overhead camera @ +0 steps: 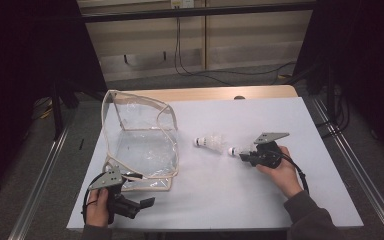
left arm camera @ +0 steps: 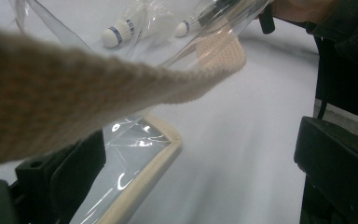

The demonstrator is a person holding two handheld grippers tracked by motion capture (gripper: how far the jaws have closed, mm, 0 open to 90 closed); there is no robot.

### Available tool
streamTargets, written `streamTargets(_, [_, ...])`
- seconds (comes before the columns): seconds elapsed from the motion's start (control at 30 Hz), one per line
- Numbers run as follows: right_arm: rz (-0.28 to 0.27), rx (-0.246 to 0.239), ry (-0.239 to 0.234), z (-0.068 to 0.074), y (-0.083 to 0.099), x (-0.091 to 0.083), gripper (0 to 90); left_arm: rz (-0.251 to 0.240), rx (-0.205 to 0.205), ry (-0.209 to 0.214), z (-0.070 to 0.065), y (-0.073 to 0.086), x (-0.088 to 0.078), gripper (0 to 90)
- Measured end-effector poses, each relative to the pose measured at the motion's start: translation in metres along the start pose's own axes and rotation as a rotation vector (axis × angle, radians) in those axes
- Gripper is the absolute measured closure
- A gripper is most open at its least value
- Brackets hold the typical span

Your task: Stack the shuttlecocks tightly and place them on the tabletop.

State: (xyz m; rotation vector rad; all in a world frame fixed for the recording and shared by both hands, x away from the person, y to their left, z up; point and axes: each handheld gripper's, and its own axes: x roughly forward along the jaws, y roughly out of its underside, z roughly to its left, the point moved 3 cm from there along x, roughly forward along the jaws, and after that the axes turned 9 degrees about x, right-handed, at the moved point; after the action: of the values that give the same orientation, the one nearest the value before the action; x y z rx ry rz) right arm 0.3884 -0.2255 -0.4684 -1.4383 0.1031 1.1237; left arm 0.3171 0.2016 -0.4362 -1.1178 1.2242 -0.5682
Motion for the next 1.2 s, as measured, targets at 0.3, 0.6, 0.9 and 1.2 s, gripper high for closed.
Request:
streamTargets(0.3, [0.016,-0.026,-0.009,0.001,0.000,0.003,89.5,-0.001,-0.001,0.000,0.000,0.000,0.000,2.0])
streamTargets(0.6, [-0.029,-0.009,-0.025,0.001,-0.003,0.001,89.8,-0.005,-0.002,-0.001,0.000,0.000,0.000,2.0])
streamTargets(0.9, [-0.056,0.001,-0.046,0.002,-0.007,0.003,89.7,-0.005,-0.002,0.000,0.000,0.000,0.000,2.1])
streamTargets(1.2, [-0.064,-0.011,-0.058,0.005,-0.013,0.006,89.6,-0.006,-0.001,0.001,0.000,0.000,0.000,2.1])
